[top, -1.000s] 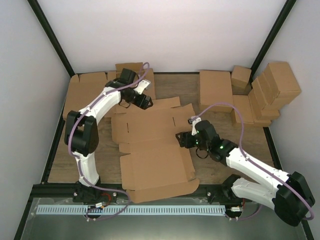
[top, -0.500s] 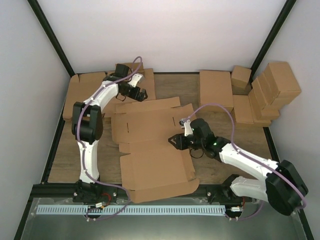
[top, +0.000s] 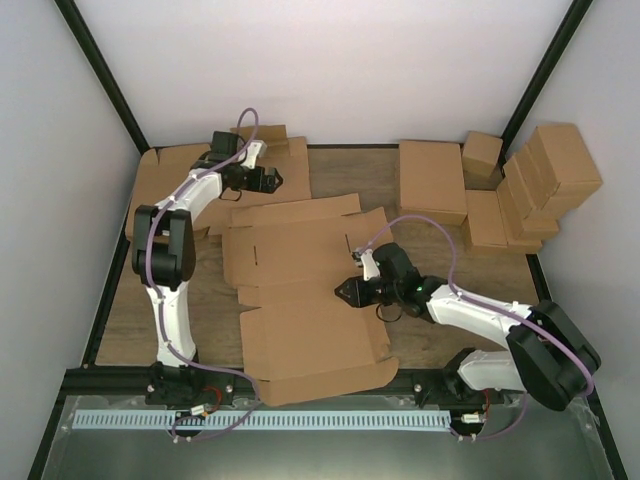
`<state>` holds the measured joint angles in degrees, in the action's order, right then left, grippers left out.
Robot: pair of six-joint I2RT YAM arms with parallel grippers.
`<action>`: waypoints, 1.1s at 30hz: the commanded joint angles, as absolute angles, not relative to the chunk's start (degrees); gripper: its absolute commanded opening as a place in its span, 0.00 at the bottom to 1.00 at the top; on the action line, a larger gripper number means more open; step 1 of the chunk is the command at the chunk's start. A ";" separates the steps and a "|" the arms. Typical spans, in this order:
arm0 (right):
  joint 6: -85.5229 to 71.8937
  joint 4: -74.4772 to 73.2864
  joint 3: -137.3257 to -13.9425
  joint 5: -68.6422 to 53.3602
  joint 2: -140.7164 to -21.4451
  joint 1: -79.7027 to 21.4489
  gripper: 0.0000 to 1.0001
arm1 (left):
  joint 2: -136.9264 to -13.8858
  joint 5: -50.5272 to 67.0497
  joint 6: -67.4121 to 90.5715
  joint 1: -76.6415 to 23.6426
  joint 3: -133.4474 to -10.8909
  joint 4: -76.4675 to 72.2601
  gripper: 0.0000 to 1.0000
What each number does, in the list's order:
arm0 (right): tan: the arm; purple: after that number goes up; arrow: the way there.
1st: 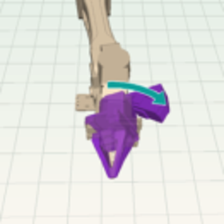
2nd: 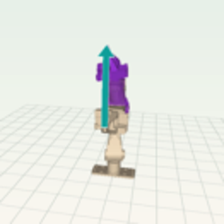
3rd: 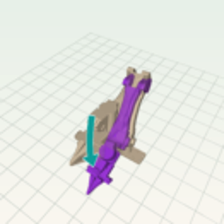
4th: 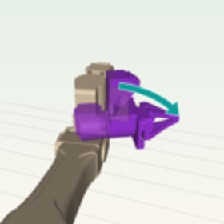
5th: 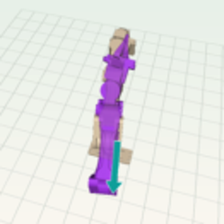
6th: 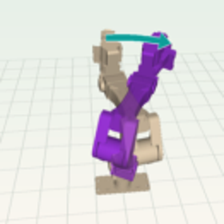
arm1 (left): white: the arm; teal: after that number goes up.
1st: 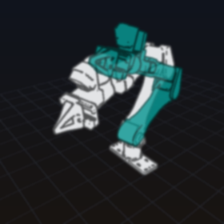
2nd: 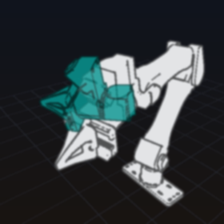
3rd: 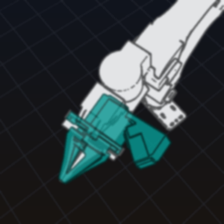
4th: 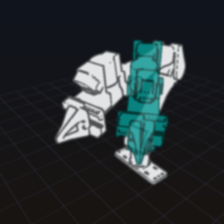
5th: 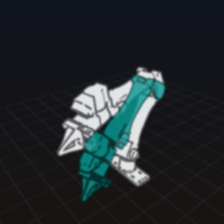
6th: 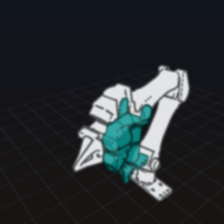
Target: Fold the paper box
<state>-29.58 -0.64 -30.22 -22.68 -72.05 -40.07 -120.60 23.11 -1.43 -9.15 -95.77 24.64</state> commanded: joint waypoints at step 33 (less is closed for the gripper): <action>-32.08 2.89 -26.97 -21.50 -81.35 -40.61 0.01 | -135.50 45.77 -16.80 -10.99 -109.94 48.26 0.76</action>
